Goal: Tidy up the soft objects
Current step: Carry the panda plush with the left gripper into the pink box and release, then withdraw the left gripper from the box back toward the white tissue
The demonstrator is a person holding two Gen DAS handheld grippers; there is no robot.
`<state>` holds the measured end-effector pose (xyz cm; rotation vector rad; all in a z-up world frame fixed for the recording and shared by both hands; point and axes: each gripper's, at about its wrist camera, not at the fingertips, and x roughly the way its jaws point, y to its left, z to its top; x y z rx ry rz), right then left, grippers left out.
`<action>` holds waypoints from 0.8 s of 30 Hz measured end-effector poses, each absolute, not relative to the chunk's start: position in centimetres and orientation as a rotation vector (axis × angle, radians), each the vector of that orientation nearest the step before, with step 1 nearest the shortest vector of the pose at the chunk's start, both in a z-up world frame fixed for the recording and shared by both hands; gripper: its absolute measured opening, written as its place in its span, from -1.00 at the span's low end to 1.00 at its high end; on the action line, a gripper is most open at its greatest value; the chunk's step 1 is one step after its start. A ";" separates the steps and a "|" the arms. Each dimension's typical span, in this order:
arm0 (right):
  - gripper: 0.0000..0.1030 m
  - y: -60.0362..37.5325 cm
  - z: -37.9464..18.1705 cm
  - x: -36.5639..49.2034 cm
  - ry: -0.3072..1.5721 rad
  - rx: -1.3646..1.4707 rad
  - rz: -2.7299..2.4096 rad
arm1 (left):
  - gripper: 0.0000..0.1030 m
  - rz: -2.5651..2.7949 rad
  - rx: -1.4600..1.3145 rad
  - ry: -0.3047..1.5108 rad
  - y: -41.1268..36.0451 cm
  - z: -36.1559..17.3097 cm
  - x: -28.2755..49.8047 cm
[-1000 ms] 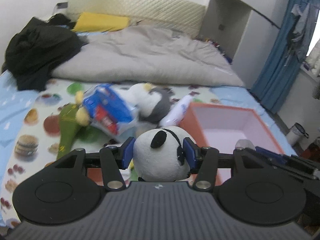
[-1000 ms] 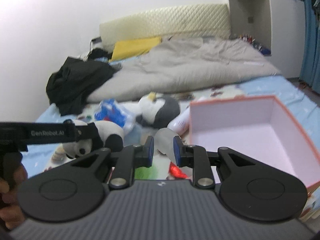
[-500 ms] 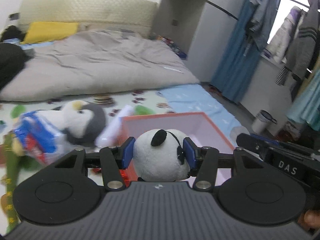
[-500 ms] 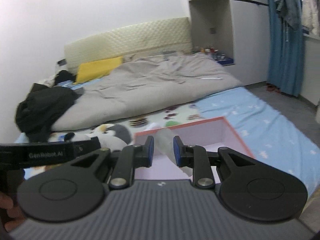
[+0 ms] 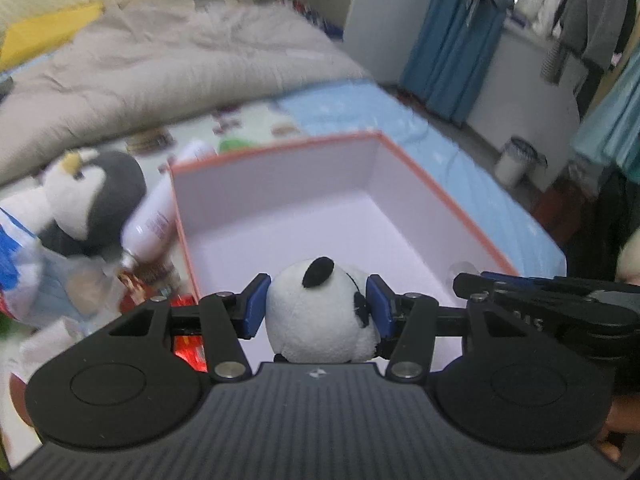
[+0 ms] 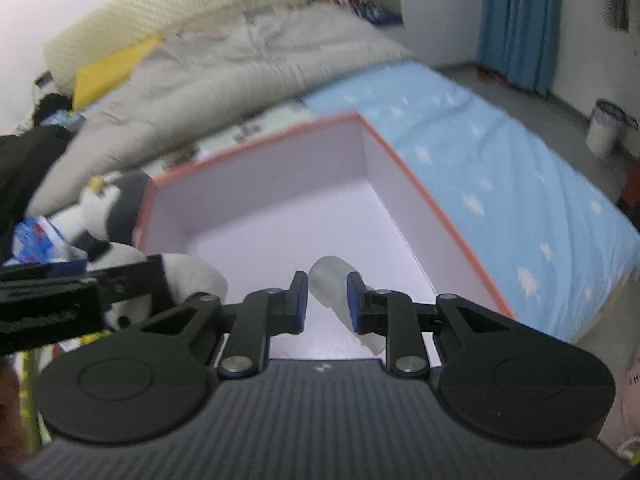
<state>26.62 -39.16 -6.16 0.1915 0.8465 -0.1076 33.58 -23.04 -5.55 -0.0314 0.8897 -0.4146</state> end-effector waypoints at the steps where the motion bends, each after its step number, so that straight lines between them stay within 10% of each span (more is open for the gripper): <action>1: -0.52 -39.3 -6.8 26.6 0.866 0.197 -0.118 | 0.14 -0.424 -0.057 0.912 -22.9 -6.0 33.9; 9: -0.33 -40.0 -8.1 26.1 0.916 0.219 -0.143 | 0.19 -0.448 -0.029 0.951 -23.3 -6.5 34.0; 12: 0.07 -40.2 -7.2 25.8 0.887 0.237 -0.138 | 0.25 -0.447 -0.032 0.916 -22.6 -5.6 33.4; 24: 0.09 -37.9 -1.4 20.7 0.682 0.225 -0.082 | 0.30 -0.421 -0.054 0.729 -18.1 0.6 27.6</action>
